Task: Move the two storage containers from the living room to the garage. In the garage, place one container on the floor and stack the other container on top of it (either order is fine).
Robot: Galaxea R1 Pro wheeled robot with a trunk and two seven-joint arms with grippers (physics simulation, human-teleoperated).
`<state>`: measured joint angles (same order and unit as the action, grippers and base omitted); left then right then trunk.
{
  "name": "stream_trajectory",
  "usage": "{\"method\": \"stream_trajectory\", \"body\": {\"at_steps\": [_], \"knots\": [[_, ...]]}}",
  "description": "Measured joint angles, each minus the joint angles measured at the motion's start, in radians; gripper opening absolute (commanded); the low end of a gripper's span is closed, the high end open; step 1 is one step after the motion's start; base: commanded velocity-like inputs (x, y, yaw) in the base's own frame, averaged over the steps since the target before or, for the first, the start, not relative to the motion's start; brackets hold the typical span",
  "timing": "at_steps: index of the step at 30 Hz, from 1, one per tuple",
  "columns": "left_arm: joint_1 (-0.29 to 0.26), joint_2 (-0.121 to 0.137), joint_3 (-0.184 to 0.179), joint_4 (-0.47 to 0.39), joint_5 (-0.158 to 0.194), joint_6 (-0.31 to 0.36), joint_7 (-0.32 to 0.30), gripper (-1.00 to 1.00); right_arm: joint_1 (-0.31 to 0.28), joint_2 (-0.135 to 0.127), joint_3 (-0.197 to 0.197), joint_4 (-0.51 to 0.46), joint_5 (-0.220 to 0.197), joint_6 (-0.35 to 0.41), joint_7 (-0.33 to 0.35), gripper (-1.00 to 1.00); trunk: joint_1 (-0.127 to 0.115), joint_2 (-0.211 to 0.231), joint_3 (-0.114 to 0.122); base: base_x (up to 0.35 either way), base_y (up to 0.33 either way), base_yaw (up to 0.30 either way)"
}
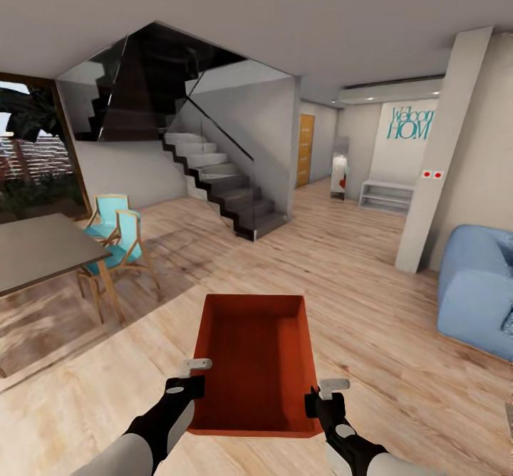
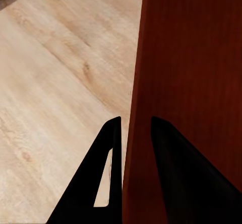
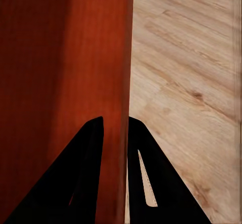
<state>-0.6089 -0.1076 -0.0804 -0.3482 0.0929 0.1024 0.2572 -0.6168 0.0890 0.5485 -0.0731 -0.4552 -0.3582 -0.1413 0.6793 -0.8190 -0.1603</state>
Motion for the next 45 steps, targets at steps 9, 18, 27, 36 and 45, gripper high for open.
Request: {"method": "stream_trajectory", "body": {"at_steps": [9, 18, 27, 36, 45], "knots": [[0.000, 0.000, 0.000, 0.000, 0.000, 0.000, 0.000, -1.00, 0.000, 0.000, 0.000, 0.000, 0.000, 0.000, 0.000, -1.00, 0.000, 0.000, 0.000, 0.321, 0.000, -0.241], [0.000, 0.000, 0.000, 0.000, 0.001, 0.000, 0.000, -1.00, 0.000, 0.000, 0.000, 0.000, 0.000, 0.000, 0.000, -1.00, 0.000, 0.000, 0.000, 0.321, 0.000, -0.242], [0.000, 0.000, 0.000, 0.000, 0.000, 0.000, 0.000, -1.00, 0.000, 0.000, 0.000, 0.000, 0.000, 0.000, 0.000, -1.00, 0.000, 0.000, 0.000, 0.321, 0.000, -0.242], [0.000, 0.000, 0.000, 0.000, 0.001, 0.000, 0.000, -1.00, 0.000, 0.000, 0.000, 0.000, 0.000, 0.000, 0.000, -1.00, 0.000, 0.000, 0.000, 0.321, 0.000, -0.060], [0.000, 0.000, -0.001, 0.000, 0.001, 0.000, 0.000, -1.00, 0.000, 0.000, 0.000, 0.000, 0.000, 0.000, 0.000, -1.00, 0.000, 0.000, 0.000, 0.321, 0.000, -0.001]]}}
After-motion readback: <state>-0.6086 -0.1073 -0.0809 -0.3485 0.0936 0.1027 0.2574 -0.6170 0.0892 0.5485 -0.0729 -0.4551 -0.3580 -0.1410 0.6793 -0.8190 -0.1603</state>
